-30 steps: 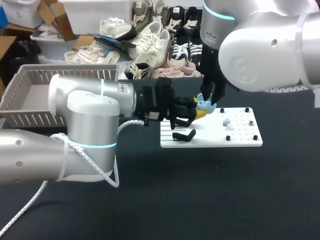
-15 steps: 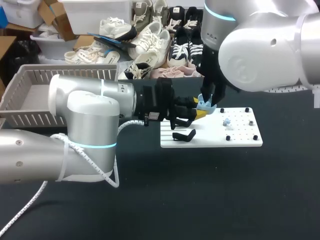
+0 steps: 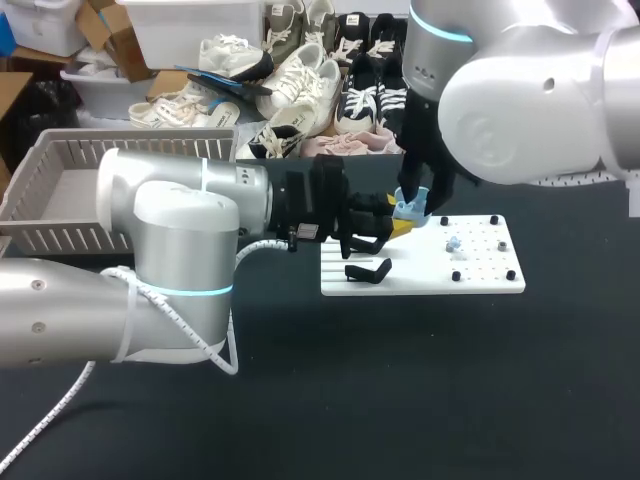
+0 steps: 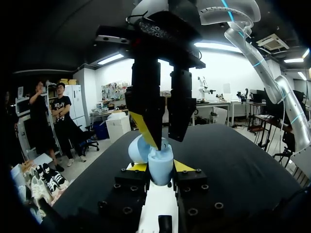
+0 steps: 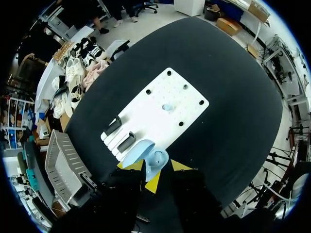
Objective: Pick up each earbud case from the left stands, insert the matching earbuds, close the lid, and place the case in the box.
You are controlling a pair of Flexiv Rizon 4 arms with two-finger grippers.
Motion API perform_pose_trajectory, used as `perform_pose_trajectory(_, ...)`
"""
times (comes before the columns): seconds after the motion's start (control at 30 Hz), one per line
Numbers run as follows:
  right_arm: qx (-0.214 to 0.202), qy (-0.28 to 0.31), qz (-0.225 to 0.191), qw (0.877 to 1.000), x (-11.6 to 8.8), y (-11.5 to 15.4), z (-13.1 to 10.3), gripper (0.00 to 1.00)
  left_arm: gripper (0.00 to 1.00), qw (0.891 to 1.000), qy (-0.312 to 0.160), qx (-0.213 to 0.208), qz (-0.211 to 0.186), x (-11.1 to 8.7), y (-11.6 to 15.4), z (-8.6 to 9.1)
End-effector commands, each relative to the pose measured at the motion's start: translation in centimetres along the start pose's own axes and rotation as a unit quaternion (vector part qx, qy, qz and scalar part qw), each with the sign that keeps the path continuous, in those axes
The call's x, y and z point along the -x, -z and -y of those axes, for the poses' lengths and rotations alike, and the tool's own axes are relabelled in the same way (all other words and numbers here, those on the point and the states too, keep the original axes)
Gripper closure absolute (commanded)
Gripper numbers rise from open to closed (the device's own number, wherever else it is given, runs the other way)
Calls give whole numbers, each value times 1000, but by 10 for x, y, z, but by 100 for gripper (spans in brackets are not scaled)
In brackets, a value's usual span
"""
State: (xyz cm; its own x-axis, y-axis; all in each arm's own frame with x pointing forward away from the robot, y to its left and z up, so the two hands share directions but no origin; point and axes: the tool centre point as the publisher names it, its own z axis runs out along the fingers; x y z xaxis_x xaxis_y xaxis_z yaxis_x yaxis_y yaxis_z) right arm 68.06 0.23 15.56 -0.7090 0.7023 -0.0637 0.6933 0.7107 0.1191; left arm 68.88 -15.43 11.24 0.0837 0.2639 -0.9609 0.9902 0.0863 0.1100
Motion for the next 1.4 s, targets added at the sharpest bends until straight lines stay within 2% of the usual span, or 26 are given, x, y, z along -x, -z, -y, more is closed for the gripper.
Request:
perform_pose_trajectory(0.03, 6, 0, 2, 1000, -3, 6, 8, 71, 100, 1000, 0, 1, 1, 0, 0, 1)
perform_pose_trajectory(0.3, 19, 18, 19, 999, -5, 17, 36, 70, 100, 1000, 0, 1, 1, 0, 0, 1)
perform_pose_trajectory(0.4, 24, 59, 44, 997, -5, 17, 46, 71, 100, 1000, 0, 1, 1, 0, 0, 1)
perform_pose_trajectory(0.53, 30, 110, 71, 991, -1, 13, 60, 67, 100, 1000, 0, 1, 1, 0, 0, 1)
perform_pose_trajectory(0.8, 52, 182, 80, 979, 16, -7, 81, 65, 100, 1000, 0, 1, 1, 0, 0, 1)
perform_pose_trajectory(1.0, 60, 209, 61, 974, 27, -36, 78, 65, 100, 1000, 0, 1, 1, 0, 0, 1)
perform_pose_trajectory(1.2, 66, 227, 36, 971, 40, -67, 66, 66, 100, 1000, 0, 1, 1, 0, 0, 1)
perform_pose_trajectory(1.4, 66, 240, 24, 968, 52, -87, 53, 65, 100, 1000, 0, 1, 1, 0, 0, 1)
